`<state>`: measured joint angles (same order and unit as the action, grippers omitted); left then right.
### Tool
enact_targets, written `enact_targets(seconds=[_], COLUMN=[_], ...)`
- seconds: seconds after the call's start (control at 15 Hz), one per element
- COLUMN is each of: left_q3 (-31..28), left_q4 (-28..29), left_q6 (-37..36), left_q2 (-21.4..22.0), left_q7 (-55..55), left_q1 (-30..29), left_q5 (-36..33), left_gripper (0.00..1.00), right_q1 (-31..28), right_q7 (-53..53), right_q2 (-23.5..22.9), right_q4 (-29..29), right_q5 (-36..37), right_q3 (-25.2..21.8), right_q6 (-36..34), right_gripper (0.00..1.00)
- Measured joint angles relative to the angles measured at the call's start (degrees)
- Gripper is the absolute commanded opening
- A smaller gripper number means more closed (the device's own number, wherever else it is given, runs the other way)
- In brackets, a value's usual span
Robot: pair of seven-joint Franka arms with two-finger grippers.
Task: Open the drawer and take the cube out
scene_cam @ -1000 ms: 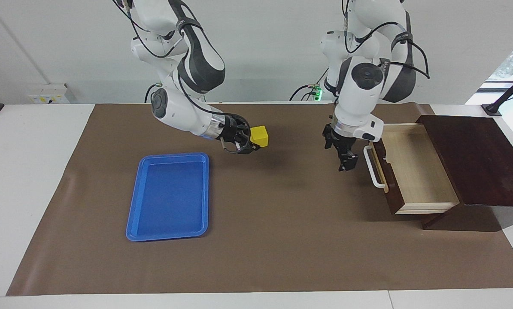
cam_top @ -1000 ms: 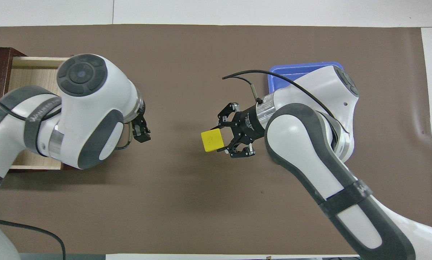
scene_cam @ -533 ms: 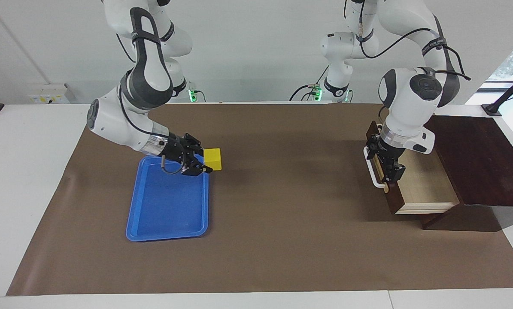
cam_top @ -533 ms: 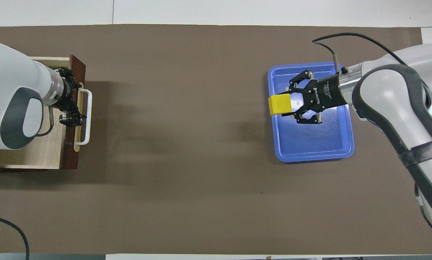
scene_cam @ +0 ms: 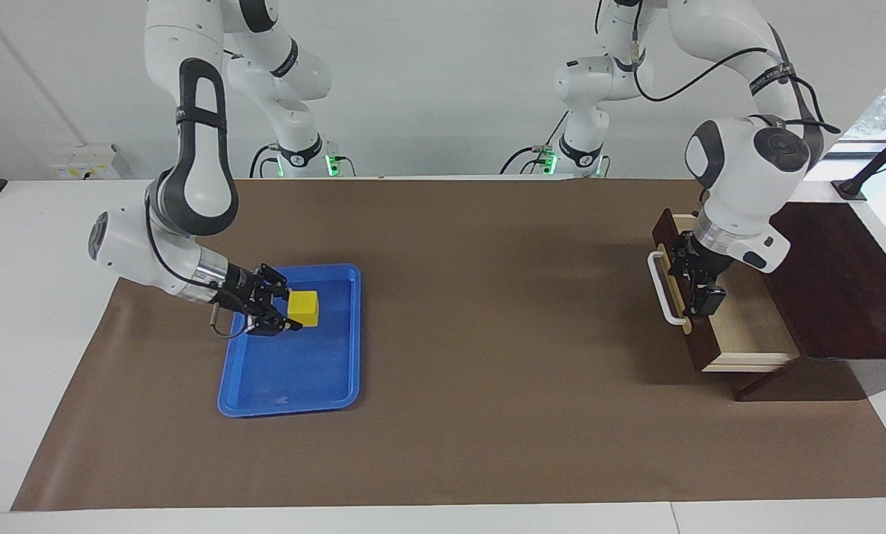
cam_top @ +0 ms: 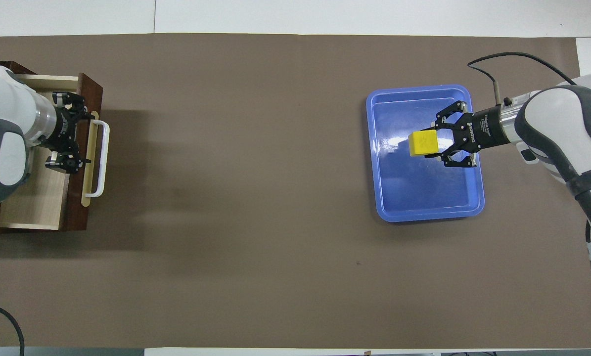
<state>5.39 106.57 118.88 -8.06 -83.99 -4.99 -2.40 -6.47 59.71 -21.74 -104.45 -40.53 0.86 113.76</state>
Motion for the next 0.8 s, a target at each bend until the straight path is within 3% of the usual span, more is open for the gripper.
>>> enact_targets(seconds=[0.33, 0.8], left_q3=[-0.5, 0.6], left_q4=[0.6, 1.7], left_q6=[3.7, 3.6], left_q2=[-0.2, -0.3], left_q7=[10.1, 13.6], left_q1=[-8.4, -6.3], left_q5=[-0.2, -1.0], left_gripper=[1.00, 1.00], right_q1=[-0.4, 0.5], right_q7=[0.2, 0.5], right_q2=[-2.9, -3.0], right_q4=[-1.0, -4.5], right_q5=[-0.2, -0.7], right_q3=[0.3, 0.6], right_q6=[6.9, 8.5], right_gripper=[0.00, 0.00])
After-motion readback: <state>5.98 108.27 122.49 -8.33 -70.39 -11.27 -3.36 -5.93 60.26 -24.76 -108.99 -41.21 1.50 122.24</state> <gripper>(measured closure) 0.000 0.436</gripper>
